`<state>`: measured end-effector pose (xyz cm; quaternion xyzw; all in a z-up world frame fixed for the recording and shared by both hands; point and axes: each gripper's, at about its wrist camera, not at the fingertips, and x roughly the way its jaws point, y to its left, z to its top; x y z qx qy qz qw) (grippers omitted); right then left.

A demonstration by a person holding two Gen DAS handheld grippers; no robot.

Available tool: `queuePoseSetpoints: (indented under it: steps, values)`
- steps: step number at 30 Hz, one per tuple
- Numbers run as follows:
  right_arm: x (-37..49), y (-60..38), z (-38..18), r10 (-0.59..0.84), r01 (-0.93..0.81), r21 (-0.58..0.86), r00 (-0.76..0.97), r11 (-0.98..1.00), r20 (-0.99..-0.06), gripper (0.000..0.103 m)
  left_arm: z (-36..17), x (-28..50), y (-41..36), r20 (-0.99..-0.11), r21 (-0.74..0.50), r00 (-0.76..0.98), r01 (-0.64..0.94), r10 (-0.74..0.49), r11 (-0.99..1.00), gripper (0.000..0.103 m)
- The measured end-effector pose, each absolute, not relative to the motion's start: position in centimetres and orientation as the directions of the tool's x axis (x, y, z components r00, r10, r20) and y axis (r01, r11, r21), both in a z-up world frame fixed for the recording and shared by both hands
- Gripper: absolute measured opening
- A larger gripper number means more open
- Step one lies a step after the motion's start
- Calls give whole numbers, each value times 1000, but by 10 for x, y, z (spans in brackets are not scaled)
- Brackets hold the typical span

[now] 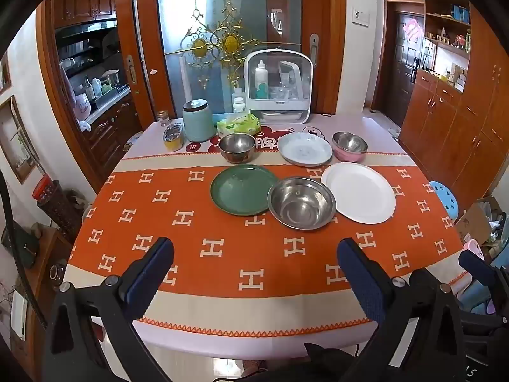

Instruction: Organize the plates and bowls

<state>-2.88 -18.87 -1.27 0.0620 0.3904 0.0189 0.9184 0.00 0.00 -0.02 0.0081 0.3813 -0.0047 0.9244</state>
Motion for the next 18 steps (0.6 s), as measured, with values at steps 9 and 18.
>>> queuePoseSetpoints:
  steps: [9,18]
  values:
    - [-27,-187,-13,78,15,123,695,992,-715,97,0,-4,3,-712,9,702,26,-12,1000,101]
    - [-28,-185,-14,74,17,120,693,993,-717,97,-3,-9,7,-717,6,697,29,-16,1000,101]
